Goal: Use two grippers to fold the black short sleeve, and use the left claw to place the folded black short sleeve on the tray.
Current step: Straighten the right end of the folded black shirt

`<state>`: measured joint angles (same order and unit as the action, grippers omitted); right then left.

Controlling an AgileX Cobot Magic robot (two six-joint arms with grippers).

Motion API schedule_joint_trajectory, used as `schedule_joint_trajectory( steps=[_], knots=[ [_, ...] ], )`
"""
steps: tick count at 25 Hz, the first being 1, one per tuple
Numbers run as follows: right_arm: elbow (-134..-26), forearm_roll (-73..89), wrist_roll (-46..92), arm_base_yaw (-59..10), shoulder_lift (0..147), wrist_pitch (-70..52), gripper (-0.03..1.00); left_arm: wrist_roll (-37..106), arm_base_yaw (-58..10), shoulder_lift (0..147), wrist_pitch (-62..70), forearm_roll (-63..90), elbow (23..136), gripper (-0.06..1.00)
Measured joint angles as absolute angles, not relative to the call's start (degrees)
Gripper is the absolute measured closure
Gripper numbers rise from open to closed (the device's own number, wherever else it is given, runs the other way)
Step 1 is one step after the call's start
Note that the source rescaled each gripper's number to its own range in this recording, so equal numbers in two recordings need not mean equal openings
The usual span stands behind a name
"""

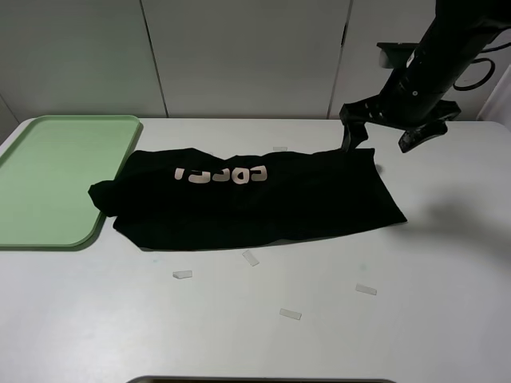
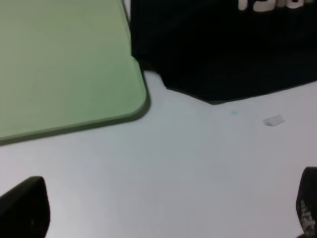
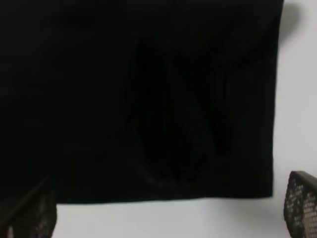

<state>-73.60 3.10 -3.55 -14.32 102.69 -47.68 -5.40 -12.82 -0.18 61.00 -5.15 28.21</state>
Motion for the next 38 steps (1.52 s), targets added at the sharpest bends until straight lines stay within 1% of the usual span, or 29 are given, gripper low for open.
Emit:
schedule_joint_trajectory(
  steps=[1, 2, 8, 11, 25, 31, 32, 33, 38],
  knots=[
    [-73.6, 3.1, -3.6, -14.3, 103.2, -47.2, -0.03, -5.4, -11.4, -0.2, 61.0, -5.1, 28.2, -0.05],
    [-73.6, 2.9, -3.7, -14.3, 103.7, -46.6, -0.03, -5.4, -11.4, -0.2, 61.0, -5.1, 28.2, -0.05],
    [-73.6, 0.7, -6.0, -14.3, 108.4, -42.7, -0.03, -5.4, -0.9, -0.2, 61.0, -5.1, 28.2, -0.05],
    [-73.6, 0.6, -5.4, -14.3, 111.2, -42.3, -0.03, -5.4, 1.4, -0.2, 61.0, -5.2, 28.2, -0.05],
    [-73.6, 0.6, -2.9, -14.3, 120.6, -37.7, -0.03, -5.4, 1.9, -0.2, 61.0, -5.2, 28.2, -0.05],
    [-73.9, 0.7, -1.4, -14.3, 122.1, -36.5, -0.03, -5.4, 1.9, -0.2, 61.0, -5.2, 28.2, -0.05],
    [-73.9, 0.8, -1.1, -14.3, 122.2, -36.4, 0.0, -5.4, 1.9, -0.2, 61.0, -5.2, 28.2, -0.05],
    [-73.9, 1.1, -0.8, -14.3, 122.2, -36.4, 0.05, -5.4, 1.9, -0.2, 61.0, -5.2, 28.2, -0.05],
    [-73.9, 2.4, 0.0, -14.3, 122.4, -36.2, 0.36, -5.4, 1.9, -0.2, 61.0, -5.2, 28.2, -0.05]
  ],
)
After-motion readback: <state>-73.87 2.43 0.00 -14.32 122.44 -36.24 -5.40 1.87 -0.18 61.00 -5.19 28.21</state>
